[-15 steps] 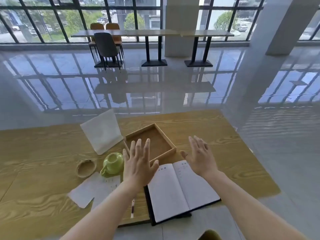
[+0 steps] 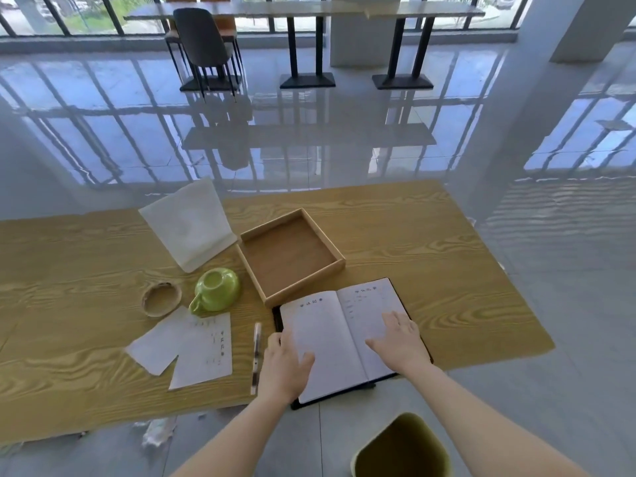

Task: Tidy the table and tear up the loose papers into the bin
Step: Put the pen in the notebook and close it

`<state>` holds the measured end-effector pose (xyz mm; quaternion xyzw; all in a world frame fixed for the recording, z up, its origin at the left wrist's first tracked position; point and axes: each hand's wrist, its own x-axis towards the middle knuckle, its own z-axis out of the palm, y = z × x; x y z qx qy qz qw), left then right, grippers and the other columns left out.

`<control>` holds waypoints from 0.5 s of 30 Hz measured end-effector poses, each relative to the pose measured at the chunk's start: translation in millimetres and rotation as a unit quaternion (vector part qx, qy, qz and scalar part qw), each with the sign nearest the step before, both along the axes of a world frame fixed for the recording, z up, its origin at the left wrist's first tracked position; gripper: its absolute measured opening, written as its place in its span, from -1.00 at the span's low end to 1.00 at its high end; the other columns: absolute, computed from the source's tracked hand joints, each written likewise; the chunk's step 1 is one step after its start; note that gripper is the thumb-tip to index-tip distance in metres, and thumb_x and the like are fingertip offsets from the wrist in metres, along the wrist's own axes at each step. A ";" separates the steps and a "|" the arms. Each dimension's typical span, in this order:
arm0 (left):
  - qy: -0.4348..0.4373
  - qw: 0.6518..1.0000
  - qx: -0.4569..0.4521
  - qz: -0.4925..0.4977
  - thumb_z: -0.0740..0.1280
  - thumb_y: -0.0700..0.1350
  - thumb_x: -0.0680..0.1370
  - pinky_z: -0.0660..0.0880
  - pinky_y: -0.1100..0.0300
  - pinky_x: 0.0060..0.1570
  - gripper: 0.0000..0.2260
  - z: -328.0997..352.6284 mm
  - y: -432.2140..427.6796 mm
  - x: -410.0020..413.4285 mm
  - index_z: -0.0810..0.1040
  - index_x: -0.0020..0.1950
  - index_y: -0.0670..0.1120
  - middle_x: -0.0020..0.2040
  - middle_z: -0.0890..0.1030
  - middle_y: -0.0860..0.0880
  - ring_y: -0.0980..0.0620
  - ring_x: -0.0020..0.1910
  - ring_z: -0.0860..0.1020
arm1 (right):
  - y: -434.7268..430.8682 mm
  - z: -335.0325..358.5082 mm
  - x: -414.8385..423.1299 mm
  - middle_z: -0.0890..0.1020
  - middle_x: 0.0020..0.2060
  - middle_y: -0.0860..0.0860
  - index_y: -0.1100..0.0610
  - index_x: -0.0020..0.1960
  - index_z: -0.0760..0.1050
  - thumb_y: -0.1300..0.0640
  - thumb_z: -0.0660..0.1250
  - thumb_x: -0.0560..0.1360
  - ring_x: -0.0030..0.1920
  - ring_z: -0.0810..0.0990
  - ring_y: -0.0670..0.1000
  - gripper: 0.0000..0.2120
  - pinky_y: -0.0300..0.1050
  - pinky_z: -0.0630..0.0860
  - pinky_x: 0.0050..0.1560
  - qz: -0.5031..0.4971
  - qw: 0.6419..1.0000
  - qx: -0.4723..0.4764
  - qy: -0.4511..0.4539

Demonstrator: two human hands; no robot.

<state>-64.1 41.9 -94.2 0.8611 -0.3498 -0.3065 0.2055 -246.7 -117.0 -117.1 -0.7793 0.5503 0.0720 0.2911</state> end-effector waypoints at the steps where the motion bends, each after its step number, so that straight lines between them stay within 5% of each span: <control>1: 0.026 0.999 -0.002 0.022 0.24 0.04 0.53 0.44 -0.06 0.22 -0.45 -1.6 0.1 -2.2 0.20 0.49 0.00 0.29 0.38 -0.13 -0.13 0.24 0.40 | 1.2 -5.2 -2.1 0.08 0.60 0.09 0.05 0.58 0.08 -0.24 0.26 0.54 0.57 0.00 0.18 -0.25 0.08 0.10 0.53 -0.005 1.000 0.003 0.014; 8: 0.058 0.993 0.000 0.102 0.30 -0.05 0.50 0.40 0.00 0.19 -0.60 -12.2 -4.2 -12.7 0.36 0.31 -0.11 0.26 0.42 -0.16 -0.13 0.20 0.39 | 6.3 -18.7 -14.2 -0.06 0.61 0.10 -0.13 0.55 0.08 -0.44 0.27 0.39 0.59 -0.10 0.23 -0.15 0.17 -0.03 0.57 -0.056 0.996 -0.038 0.054; 15: 0.161 0.952 -0.046 0.256 0.31 -0.14 0.55 0.27 -0.20 0.43 -0.37 -10.7 -15.5 -8.1 0.13 0.57 -0.13 0.52 0.23 -0.20 -0.22 0.48 0.24 | 13.8 -21.6 -24.0 0.08 0.59 0.11 -0.09 0.54 0.13 -0.43 0.29 0.40 0.55 0.06 0.20 -0.17 0.16 0.21 0.48 -0.061 0.995 -0.061 0.046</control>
